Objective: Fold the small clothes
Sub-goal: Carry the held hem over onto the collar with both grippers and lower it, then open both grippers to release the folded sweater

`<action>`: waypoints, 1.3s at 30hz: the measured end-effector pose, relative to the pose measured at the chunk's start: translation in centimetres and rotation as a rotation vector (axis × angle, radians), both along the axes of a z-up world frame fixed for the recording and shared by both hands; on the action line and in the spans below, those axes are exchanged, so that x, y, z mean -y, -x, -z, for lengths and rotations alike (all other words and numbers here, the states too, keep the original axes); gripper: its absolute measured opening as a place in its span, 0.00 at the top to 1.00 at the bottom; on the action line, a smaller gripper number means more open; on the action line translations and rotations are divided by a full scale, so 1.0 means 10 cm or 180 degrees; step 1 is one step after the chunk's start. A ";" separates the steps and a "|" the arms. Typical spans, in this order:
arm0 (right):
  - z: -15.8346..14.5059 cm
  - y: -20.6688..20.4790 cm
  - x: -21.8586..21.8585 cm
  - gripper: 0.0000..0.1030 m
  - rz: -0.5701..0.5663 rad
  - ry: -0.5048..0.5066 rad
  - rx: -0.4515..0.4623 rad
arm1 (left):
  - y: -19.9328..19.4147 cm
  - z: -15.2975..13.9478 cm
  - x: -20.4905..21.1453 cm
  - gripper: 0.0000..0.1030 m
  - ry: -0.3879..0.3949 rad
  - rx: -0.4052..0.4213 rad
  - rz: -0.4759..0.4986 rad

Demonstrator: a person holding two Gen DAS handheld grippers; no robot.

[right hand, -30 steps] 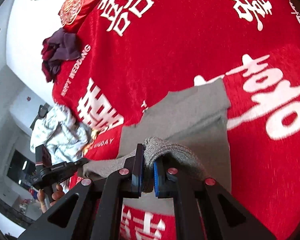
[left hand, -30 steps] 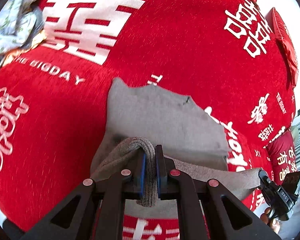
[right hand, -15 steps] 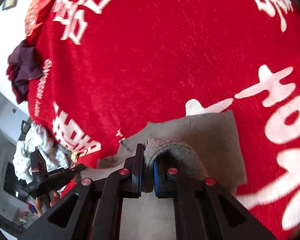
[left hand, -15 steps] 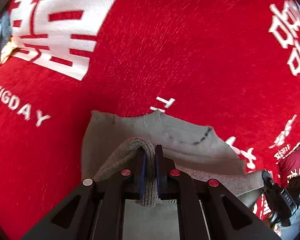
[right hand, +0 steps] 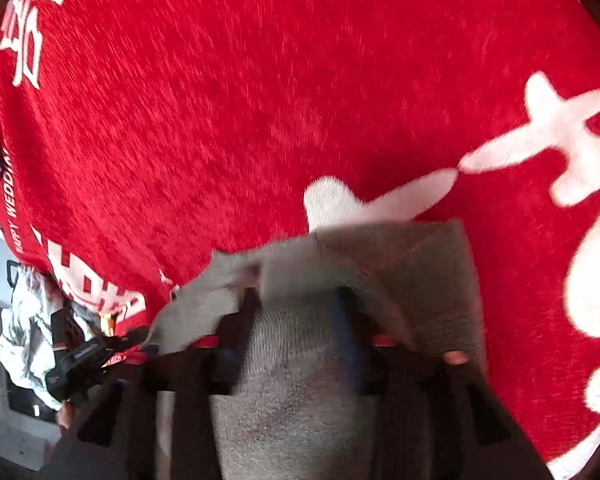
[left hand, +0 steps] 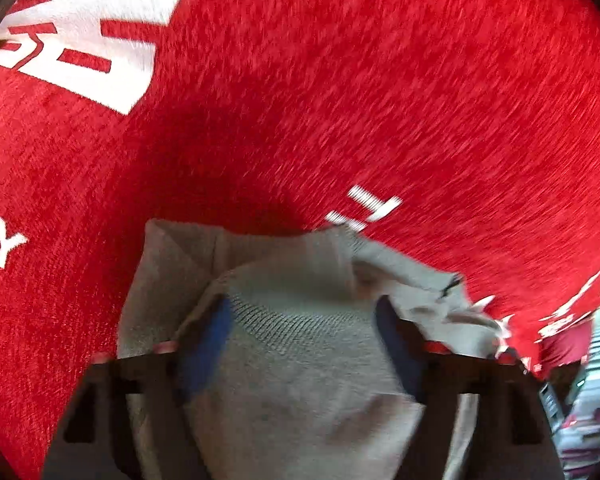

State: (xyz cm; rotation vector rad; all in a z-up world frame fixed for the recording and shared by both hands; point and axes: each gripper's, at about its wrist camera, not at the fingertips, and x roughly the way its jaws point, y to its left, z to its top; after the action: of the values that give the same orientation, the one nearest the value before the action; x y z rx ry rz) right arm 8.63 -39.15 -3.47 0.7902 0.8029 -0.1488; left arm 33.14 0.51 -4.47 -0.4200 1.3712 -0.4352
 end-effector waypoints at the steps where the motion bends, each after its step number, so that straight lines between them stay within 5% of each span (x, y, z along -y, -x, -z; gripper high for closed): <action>1: -0.04 0.04 0.01 0.22 0.0043 0.0031 0.0046 | 0.00 -0.06 -0.04 0.05 0.0034 0.0034 -0.0031; 5: -0.32 0.28 0.06 0.22 0.0093 0.0230 0.0219 | 0.11 -0.39 -0.32 0.04 0.0058 0.0358 -0.0110; 9: -0.48 0.40 -0.07 0.22 -0.0079 0.0819 0.0109 | 0.29 -0.53 -0.48 0.04 0.0087 0.0507 -0.0089; 13: -0.47 0.15 -0.45 0.22 -0.0633 0.1084 -0.0004 | 0.41 -0.48 -0.08 0.04 -0.0116 0.0600 0.0289; 18: -0.13 -0.33 -0.80 0.22 -0.1183 0.1196 -0.0402 | 0.44 -0.09 0.57 0.04 -0.0462 0.0606 0.0906; 21: 0.08 -0.44 -0.69 0.22 -0.1023 0.1687 -0.0797 | 0.36 0.21 0.53 0.04 -0.1082 0.0673 0.0868; 24: 0.11 -0.33 -0.45 0.24 -0.0940 0.1417 -0.0580 | 0.33 0.30 0.26 0.04 -0.0880 0.0737 0.0799; 28: 0.13 -0.37 -0.54 0.24 -0.1037 0.1728 -0.0692 | 0.40 0.27 0.33 0.04 -0.1128 0.0902 0.0939; 31: 0.01 -0.31 -0.54 0.23 -0.0792 0.1788 -0.0760 | 0.43 0.11 0.19 0.04 -0.1347 0.0953 0.0616; 34: -0.25 -0.01 -0.74 0.22 -0.0686 0.1953 -0.0603 | 0.65 -0.16 -0.13 0.04 -0.1148 0.1086 0.0415; 39: -0.35 0.40 -1.26 0.21 -0.0994 0.1955 -0.0289 | 1.26 -0.28 -0.43 0.04 -0.0773 0.1076 0.0427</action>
State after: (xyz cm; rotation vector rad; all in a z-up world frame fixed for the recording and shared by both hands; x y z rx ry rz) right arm 4.59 -26.51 -0.02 0.0763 0.8923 -0.1412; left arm 20.56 4.80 -1.66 -0.0500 1.1080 -0.4218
